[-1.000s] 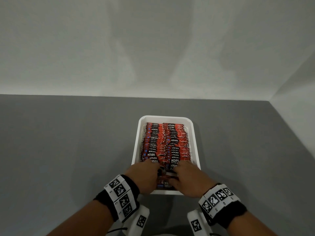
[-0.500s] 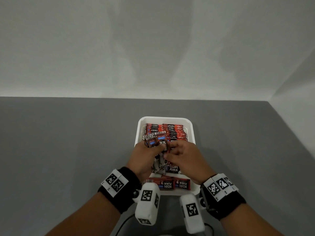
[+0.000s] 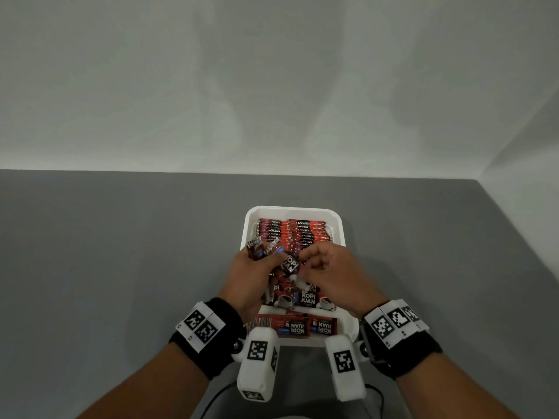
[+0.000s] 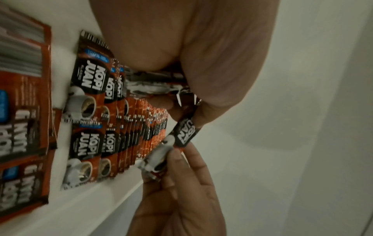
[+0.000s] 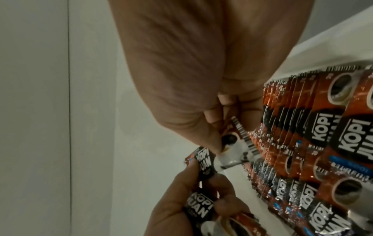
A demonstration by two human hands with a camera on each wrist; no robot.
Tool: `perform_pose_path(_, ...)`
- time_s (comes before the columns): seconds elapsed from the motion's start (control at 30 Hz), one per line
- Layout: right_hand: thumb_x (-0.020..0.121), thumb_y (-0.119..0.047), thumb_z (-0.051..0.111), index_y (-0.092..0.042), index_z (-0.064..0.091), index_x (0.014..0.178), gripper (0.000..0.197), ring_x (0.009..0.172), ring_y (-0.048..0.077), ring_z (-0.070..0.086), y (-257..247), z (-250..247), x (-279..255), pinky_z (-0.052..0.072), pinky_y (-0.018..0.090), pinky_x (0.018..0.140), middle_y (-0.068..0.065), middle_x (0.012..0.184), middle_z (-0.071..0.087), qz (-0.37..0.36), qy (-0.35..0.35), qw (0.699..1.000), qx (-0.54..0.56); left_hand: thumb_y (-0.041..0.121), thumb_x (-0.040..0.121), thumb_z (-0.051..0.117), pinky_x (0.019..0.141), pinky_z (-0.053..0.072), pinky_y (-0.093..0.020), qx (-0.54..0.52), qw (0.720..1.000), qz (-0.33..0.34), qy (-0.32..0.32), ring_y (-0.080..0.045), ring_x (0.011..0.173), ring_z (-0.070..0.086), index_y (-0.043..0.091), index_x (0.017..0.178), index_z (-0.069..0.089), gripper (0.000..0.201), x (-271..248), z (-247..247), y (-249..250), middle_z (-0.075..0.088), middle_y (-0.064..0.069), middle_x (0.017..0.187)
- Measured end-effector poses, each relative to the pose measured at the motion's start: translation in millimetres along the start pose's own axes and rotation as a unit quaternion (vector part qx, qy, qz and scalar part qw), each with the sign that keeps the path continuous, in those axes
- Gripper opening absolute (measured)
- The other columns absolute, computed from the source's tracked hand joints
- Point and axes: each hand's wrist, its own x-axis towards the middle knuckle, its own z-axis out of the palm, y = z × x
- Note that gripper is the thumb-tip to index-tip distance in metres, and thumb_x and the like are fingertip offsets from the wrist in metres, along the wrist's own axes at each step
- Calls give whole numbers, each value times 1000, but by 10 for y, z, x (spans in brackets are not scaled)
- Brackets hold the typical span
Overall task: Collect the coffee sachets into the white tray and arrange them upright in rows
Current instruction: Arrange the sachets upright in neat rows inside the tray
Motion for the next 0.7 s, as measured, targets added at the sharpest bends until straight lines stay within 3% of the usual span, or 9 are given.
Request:
perform_pose_path(0.13,86,-14,78,-22,74,93,12,66,0,67,18,9,20,52,15,64,-7,77,73,-35,-28,997,-70,4,93,68,77,61,-46,58,998,20,-26,-35,93,75,6,112,72,19,-24,-33,-5,77,-16,105)
perform_pose_path(0.23,85,-14,78,-21,75,92,10,63,1,64,121,-42,101,49,15,61,-8,77,72,-31,-43,986,-157,6,90,71,70,57,-36,157,987,37,5,-21,78,73,13,86,73,9,18,-141,-12,77,-5,85)
perform_pose_path(0.3,87,-13,75,-20,75,98,13,73,5,65,236,-51,127,52,19,70,-11,85,68,-24,-80,966,-243,5,90,65,63,54,-30,249,968,38,20,-16,70,67,15,80,70,15,43,-225,7,73,-1,75)
perform_pose_path(0.33,88,-12,73,-19,75,99,14,80,8,65,295,-28,131,54,22,76,-11,89,67,-26,-102,953,-284,5,91,61,61,53,-27,325,945,44,-4,-15,69,66,16,83,69,16,51,-248,27,72,-1,77)
perform_pose_path(0.4,89,-9,67,-20,76,98,17,87,13,66,389,49,136,57,30,83,-7,95,69,-31,-140,928,-345,6,93,54,65,54,-22,493,862,49,-108,-13,78,66,15,92,67,16,71,-256,32,72,2,88)
perform_pose_path(0.5,90,-7,62,-19,75,99,20,91,21,68,434,114,166,58,34,83,2,103,71,-23,-149,905,-398,16,90,58,85,58,-30,645,733,29,-216,-14,96,66,21,106,67,18,98,-248,-96,70,6,106)
perform_pose_path(0.57,91,-5,59,-16,71,100,19,94,24,67,444,113,177,57,34,83,5,106,69,-20,-134,896,-422,28,88,64,89,59,-37,688,687,33,-233,-16,98,68,25,111,66,24,105,-254,-212,70,5,110)
perform_pose_path(0.63,93,-4,57,-12,66,101,15,97,25,65,439,117,163,51,31,78,8,108,67,-36,-119,887,-445,33,89,64,94,57,-41,713,657,47,-239,-21,108,66,25,120,64,32,97,-238,-283,66,0,120)
perform_pose_path(0.7,93,-3,56,-17,59,95,14,90,22,61,434,121,136,43,29,72,7,105,64,-52,-105,887,-447,36,91,63,102,52,-43,731,637,51,-237,-25,119,59,24,131,58,42,78,-215,-307,57,-4,131)
